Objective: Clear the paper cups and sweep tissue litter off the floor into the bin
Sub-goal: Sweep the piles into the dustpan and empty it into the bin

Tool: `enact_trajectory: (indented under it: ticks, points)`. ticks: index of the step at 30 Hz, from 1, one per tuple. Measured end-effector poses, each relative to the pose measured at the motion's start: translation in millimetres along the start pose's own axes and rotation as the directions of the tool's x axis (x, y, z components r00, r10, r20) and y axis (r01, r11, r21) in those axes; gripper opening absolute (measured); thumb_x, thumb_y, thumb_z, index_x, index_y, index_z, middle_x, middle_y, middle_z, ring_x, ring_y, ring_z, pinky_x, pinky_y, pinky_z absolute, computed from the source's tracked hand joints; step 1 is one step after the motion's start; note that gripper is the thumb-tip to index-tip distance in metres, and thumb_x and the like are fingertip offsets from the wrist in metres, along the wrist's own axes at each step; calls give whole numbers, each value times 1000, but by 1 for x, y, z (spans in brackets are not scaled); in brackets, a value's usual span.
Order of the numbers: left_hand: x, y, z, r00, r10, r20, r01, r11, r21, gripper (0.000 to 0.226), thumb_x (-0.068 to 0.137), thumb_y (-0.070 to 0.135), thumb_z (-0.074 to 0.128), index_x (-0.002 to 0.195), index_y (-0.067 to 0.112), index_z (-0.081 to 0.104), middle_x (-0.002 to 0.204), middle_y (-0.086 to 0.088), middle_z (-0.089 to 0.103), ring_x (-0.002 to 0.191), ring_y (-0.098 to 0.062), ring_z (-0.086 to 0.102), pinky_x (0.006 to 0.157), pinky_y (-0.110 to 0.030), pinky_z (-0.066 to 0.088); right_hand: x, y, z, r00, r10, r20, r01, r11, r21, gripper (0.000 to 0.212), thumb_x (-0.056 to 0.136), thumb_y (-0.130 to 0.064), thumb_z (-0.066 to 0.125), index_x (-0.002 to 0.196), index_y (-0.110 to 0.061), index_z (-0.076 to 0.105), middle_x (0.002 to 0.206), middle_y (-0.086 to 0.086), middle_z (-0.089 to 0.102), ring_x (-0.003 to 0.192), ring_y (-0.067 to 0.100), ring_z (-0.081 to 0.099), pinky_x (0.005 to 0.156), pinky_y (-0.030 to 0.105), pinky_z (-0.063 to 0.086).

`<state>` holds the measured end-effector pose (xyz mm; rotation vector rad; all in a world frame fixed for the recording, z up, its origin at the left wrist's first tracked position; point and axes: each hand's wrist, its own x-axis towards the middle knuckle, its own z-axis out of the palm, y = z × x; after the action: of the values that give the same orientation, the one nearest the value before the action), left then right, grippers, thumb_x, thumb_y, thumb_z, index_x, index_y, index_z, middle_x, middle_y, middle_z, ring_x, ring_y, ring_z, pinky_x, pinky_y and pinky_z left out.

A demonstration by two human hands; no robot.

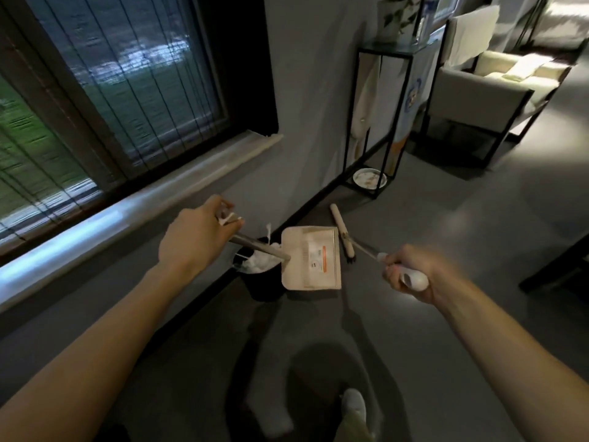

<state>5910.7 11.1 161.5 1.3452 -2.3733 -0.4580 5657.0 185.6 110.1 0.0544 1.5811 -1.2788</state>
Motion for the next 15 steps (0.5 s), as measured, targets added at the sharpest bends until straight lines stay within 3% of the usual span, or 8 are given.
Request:
enact_trajectory:
  ticks: [3,6,8,9,11,13,15]
  points:
    - [43,19,37,996,-12,91,7,999,49,38,89,41,59,122,22,55,115,-7,67,98,-28,64,79,-37,50,38,-24,-4,999,21,-34,-24,995,-101,16,91,9,42,78,-1,47,59,8,40,27,10,41,28,15,33]
    - [77,32,71,986,-42,160,27,995,95,40,89,44,58,124,24,54,115,-7,66,101,-30,63,81,-37,49,61,-43,-11,1000,3,-29,-12,949,-314,19,85,8,51,70,-2,54,64,12,52,51,17,52,38,21,41]
    - [99,35,89,980,-67,188,49,994,99,40,90,46,56,124,24,53,113,-8,66,99,-30,63,80,-36,49,73,-62,-8,992,35,120,-16,988,-153,10,87,5,53,84,-4,57,73,13,56,59,18,55,42,21,46]
    - [110,34,98,977,-73,202,52,993,107,40,90,47,55,123,25,53,112,-8,67,97,-29,64,79,-36,50,80,-73,-5,976,18,217,-12,1000,-26,8,87,-3,55,92,-7,59,75,11,58,60,16,57,44,21,48]
    - [133,33,112,971,-82,225,55,990,127,39,91,49,52,122,26,52,110,-7,67,95,-28,64,77,-37,52,104,-98,1,937,-63,345,37,996,82,31,85,-37,54,103,-11,60,71,8,62,61,17,60,57,28,51]
    - [157,31,122,968,-90,235,57,988,145,38,92,49,50,123,26,51,107,-6,67,91,-26,63,74,-34,50,134,-131,11,905,-186,382,163,982,93,60,75,-65,46,107,-17,57,70,9,64,69,22,62,68,34,49]
    - [186,30,130,965,-93,246,51,984,172,38,93,47,49,123,24,50,104,-7,66,89,-24,62,68,-30,45,162,-168,26,869,-309,386,320,947,38,71,65,-72,56,115,-23,50,77,10,67,72,20,66,65,30,52]
